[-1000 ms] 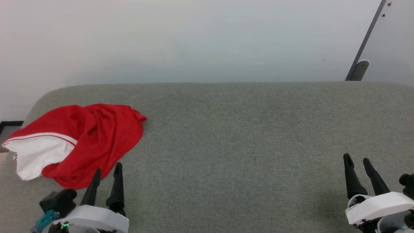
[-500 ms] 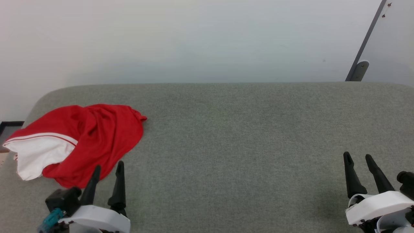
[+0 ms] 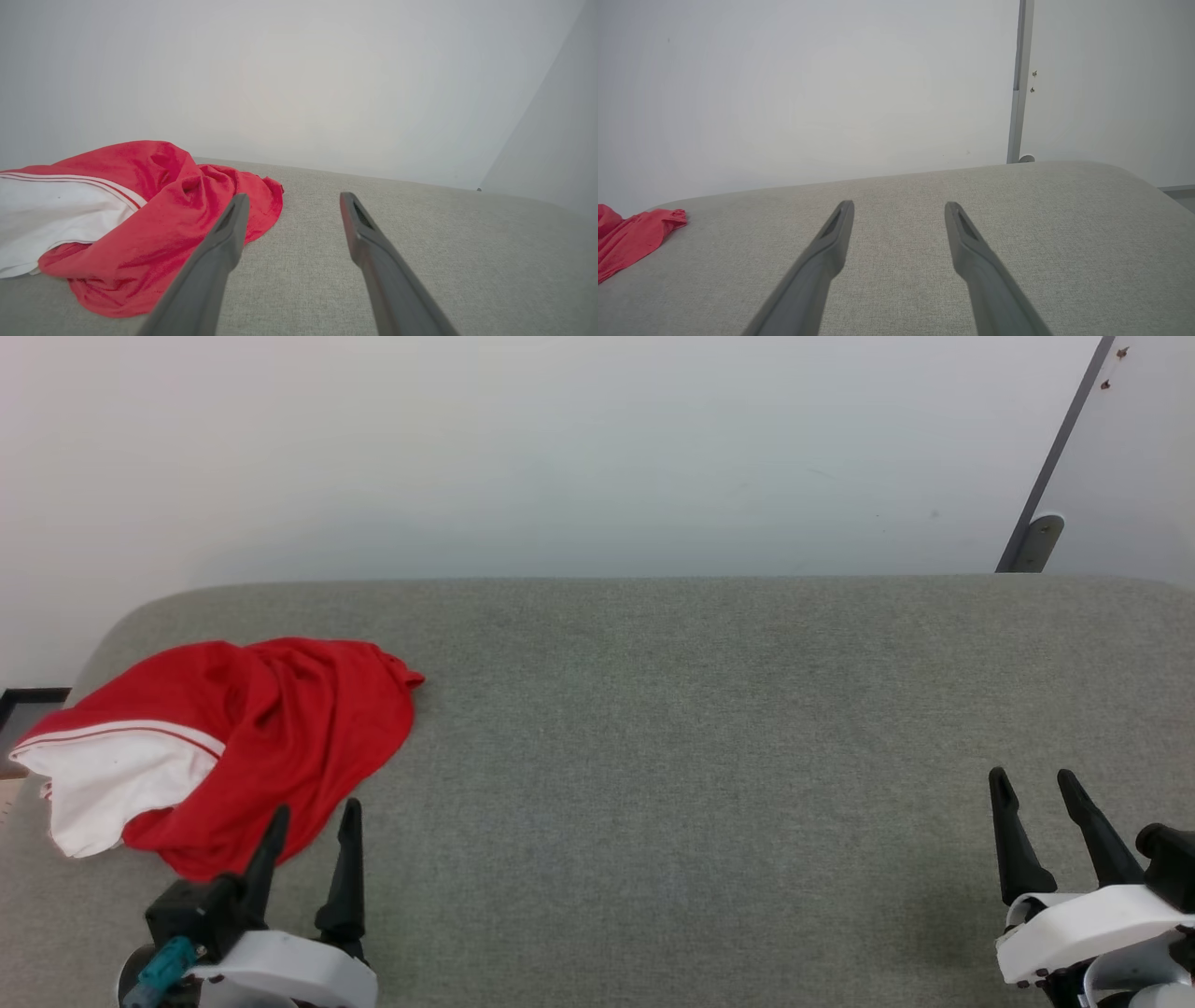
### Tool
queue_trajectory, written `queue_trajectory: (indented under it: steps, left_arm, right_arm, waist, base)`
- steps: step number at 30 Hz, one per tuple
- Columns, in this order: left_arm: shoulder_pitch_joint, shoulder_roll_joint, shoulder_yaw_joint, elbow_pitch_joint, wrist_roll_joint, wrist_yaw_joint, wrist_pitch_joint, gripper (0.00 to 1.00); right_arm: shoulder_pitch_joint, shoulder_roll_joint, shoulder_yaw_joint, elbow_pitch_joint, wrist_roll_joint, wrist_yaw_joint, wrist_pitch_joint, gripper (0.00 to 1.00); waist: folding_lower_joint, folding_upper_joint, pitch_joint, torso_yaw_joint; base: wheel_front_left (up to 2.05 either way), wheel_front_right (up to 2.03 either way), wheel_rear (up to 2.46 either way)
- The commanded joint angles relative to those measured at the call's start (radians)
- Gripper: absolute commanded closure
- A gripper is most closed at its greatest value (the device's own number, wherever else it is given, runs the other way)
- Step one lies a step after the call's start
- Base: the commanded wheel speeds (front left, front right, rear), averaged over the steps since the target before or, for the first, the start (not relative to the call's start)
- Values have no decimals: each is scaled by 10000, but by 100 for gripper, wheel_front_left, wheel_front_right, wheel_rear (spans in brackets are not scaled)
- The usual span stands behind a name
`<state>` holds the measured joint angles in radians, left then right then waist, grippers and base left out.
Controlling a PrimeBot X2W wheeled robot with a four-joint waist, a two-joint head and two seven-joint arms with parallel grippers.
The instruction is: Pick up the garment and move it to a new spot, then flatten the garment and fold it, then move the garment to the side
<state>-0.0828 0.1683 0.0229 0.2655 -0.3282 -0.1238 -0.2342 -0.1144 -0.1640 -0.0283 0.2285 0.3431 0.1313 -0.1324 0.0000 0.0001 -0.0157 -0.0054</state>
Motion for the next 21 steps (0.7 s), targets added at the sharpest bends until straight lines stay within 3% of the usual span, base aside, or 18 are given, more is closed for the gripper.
queue_trajectory:
  steps: [1,21]
  left_arm:
    - [-86,66,5,-27,218,-45,-86,0]
    - [-99,126,-36,6,910,-69,-321,0]
  right_arm:
    - [-116,-68,24,-73,-201,-9,-73,0]
    - [-94,-111,100,-226,-941,-10,-174,0]
  waist:
    - [0,-1,-3,-2]
    - [0,-1,-9,-12]
  base:
    - [0,0,0]
    - [0,0,0]
